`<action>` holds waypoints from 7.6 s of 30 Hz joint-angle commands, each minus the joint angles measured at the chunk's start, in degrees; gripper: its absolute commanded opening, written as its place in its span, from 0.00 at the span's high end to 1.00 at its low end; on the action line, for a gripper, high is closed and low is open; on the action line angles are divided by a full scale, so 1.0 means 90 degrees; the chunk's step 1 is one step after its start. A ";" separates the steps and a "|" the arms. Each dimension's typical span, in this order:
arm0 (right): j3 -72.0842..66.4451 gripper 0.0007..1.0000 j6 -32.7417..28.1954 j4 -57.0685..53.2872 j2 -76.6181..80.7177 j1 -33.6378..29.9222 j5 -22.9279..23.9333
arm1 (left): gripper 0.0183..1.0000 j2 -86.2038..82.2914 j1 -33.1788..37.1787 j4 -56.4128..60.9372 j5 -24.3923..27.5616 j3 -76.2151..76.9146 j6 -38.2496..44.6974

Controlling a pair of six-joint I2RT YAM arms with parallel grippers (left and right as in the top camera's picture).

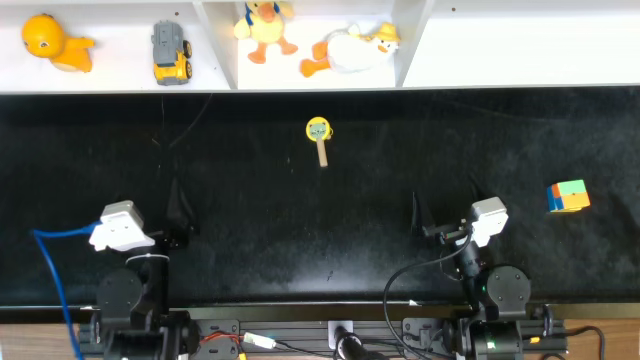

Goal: Store Toys

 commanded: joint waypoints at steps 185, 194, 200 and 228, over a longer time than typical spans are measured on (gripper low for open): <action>1.0768 0.96 0.2110 -0.8004 1.3474 0.3677 0.0661 | 0.00 -0.0083 0.0051 0.0767 0.0442 -0.0826 -0.0017; 1.0839 0.95 0.2788 -0.8915 1.1737 0.3674 0.1552 | 0.00 -0.0083 0.0051 0.0767 0.0442 -0.0826 -0.0017; 0.9517 0.96 0.3305 -0.8626 1.0236 0.3339 0.2455 | 0.00 -0.0083 0.0051 0.0767 0.0442 -0.0826 -0.0019; 0.6343 0.96 -0.0413 -0.2909 0.9095 0.0090 0.1763 | 0.00 -0.0083 0.0051 0.0767 0.0442 -0.0826 -0.0017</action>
